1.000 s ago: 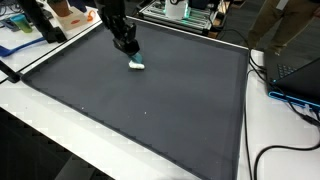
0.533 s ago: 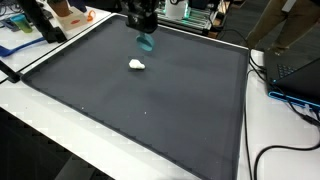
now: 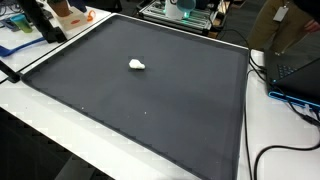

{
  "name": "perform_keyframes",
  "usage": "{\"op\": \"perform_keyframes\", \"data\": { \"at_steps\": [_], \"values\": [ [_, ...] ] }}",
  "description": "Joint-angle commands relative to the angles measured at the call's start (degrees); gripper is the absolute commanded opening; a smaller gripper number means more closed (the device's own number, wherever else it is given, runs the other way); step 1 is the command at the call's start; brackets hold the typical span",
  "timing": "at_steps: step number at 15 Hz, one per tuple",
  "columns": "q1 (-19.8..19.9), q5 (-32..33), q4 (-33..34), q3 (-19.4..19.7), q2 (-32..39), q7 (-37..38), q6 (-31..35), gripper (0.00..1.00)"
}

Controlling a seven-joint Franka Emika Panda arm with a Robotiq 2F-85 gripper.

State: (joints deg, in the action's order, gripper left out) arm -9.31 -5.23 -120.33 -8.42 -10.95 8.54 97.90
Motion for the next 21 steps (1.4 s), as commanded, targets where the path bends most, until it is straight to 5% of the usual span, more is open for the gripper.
{"op": "perform_keyframes", "data": {
  "at_steps": [1,5,6,12,13,17,21],
  "values": [
    [0.47,-0.05,0.24,-0.38,0.31,-0.03,-0.08,0.47],
    [0.63,-0.02,0.50,-0.27,2.26,-0.01,0.25,0.47],
    [0.62,-0.02,0.53,-0.27,2.39,-0.01,0.27,0.22],
    [1.36,-17.25,-1.28,2.71,-1.54,-5.95,-11.50,0.22],
    [1.67,-18.84,-1.36,3.08,-2.00,-5.69,-11.95,0.72],
    [3.10,-22.94,-1.12,4.20,-3.42,-5.12,-10.68,0.93],
    [3.86,-11.64,-3.56,2.46,-6.92,-5.60,-4.90,1.00]
  ]
}}
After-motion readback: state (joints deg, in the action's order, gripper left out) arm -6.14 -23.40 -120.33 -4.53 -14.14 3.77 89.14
